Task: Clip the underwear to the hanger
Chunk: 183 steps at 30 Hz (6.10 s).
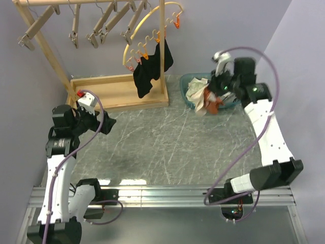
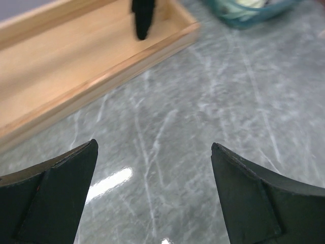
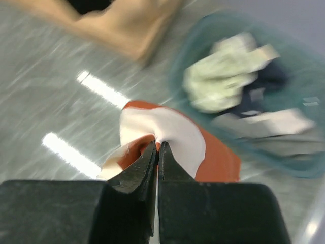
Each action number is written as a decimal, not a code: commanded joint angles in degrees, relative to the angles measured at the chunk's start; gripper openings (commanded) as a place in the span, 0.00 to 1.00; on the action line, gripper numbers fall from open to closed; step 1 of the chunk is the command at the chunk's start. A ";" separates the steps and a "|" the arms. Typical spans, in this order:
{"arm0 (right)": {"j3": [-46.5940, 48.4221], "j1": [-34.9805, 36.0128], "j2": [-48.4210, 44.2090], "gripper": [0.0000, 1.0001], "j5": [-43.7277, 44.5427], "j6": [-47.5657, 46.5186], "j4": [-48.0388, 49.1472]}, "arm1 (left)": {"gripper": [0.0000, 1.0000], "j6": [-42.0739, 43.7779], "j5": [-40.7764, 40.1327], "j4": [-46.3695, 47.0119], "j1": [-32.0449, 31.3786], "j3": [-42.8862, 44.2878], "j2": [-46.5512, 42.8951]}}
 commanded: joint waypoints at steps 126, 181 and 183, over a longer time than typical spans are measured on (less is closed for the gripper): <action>-18.05 31.32 18.59 0.49 16.86 11.03 17.86 | 0.63 -38.21 2.93 37.65 -28.28 -3.56 59.67; -18.74 16.29 -1.79 0.00 12.64 6.28 13.02 | 0.00 -8.43 -8.32 12.79 -28.37 5.13 44.38; -19.45 15.85 -2.32 0.00 12.47 6.37 13.81 | 0.00 -6.23 -9.54 11.82 -28.46 5.93 43.68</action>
